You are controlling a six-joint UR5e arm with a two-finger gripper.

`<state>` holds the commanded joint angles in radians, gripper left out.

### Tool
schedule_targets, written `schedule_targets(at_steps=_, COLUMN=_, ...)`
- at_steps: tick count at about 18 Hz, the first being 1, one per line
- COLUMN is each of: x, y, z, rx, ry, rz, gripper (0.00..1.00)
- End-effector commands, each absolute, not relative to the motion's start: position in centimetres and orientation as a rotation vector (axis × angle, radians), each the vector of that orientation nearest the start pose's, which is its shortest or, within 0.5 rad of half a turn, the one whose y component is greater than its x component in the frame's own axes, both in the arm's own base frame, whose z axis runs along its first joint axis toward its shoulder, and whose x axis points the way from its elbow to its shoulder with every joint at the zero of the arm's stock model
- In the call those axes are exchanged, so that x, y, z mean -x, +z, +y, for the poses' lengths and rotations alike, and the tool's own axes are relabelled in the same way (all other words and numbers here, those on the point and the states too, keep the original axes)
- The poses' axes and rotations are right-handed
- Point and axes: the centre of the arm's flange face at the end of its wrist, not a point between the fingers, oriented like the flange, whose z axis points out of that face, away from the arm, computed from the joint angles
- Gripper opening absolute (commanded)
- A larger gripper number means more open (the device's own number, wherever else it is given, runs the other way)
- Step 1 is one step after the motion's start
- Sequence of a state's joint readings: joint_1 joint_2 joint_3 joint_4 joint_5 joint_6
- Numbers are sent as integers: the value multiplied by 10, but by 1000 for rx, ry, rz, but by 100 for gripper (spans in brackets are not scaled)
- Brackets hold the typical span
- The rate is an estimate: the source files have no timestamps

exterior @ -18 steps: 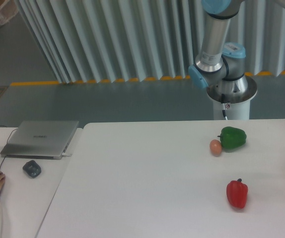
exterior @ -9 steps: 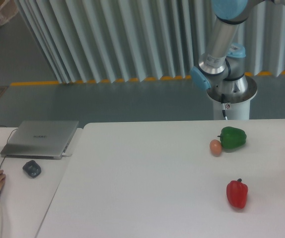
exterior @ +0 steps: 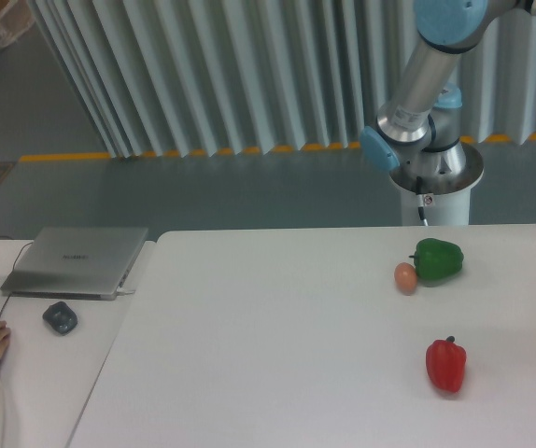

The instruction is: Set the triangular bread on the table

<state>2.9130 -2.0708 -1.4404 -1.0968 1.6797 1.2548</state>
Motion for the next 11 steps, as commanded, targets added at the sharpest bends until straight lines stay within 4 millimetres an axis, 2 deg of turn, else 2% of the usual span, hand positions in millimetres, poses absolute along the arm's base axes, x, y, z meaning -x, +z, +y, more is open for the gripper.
schedule_targets(at_steps=11, x=642, y=286, z=275, rx=3205, ry=207, rz=-154, gripper=100)
